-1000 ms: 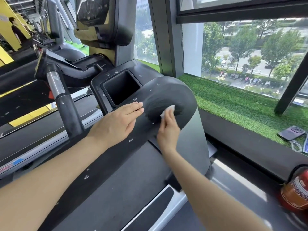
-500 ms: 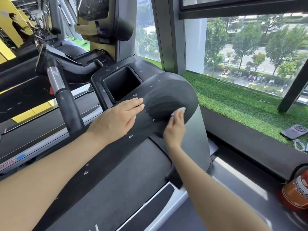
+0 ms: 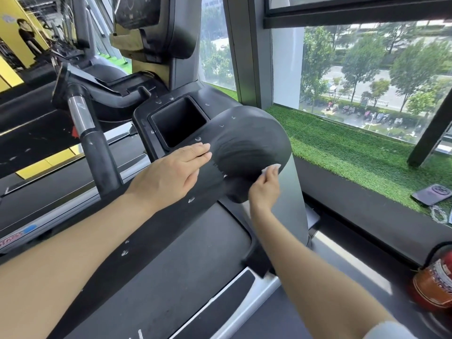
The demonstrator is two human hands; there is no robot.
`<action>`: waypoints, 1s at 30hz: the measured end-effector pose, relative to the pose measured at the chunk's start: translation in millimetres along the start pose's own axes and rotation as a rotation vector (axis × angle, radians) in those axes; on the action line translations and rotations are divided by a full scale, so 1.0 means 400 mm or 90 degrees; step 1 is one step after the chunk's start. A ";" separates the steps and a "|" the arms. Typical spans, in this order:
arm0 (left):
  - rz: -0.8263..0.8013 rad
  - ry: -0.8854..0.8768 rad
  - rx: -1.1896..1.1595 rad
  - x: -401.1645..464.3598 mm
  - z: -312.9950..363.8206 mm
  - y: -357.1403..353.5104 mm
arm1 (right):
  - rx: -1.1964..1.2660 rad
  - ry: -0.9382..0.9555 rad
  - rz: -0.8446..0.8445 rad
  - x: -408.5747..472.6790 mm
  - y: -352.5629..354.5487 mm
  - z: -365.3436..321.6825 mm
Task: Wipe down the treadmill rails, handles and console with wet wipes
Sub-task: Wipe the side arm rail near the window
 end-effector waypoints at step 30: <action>0.003 0.013 -0.038 -0.013 0.003 0.018 | 0.048 0.210 -0.021 -0.014 -0.039 -0.206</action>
Point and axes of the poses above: each hand's wrist, its own x-axis towards the middle knuckle, its own y-axis out of the back of the hand, z = x × y, the point moved 5 cm from there along x, towards the middle knuckle, and after that the axes turned 12 degrees about -z, right-handed, at the moved point
